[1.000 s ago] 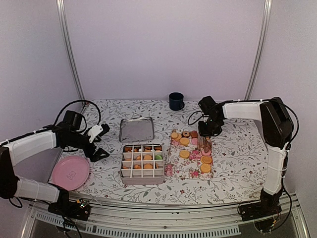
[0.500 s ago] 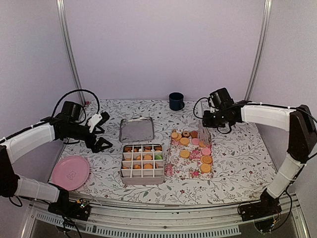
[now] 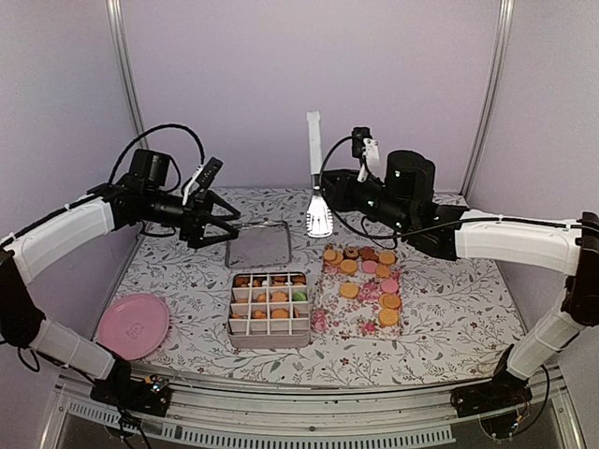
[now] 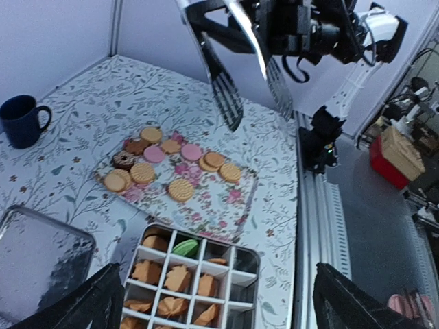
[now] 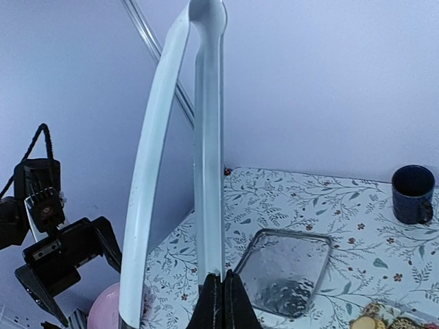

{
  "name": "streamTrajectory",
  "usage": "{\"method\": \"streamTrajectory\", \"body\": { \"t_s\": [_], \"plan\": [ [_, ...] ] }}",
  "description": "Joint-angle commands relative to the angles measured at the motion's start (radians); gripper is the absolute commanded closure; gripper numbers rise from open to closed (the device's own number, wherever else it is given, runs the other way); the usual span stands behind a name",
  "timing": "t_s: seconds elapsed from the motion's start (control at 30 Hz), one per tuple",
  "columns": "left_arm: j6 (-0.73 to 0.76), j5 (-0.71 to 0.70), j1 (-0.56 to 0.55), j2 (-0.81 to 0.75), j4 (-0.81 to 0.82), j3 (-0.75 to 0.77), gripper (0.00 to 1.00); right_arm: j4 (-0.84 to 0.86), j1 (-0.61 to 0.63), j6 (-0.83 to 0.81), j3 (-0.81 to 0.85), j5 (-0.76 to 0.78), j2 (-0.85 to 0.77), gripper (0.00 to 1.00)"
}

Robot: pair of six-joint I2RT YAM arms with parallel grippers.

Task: Pack the cookies
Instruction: Pass from the right arm to the left

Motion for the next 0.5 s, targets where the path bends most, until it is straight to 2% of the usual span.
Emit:
{"method": "streamTrajectory", "body": {
  "t_s": [0.0, 0.13, 0.47],
  "plan": [
    [-0.214, 0.228, -0.075, 0.057, 0.135, 0.053, 0.05, 0.165, 0.085, -0.023, 0.114, 0.058, 0.089, 1.0],
    [-0.408, 0.306, -0.096, 0.084, 0.295, 0.036, 0.09, 0.211, 0.13, -0.029, 0.19, 0.072, 0.165, 1.0],
    [-0.714, 0.4, -0.097, 0.088, 0.616, -0.067, 0.22, 0.26, 0.154, -0.045, 0.264, 0.05, 0.248, 1.0]
  ]
}}
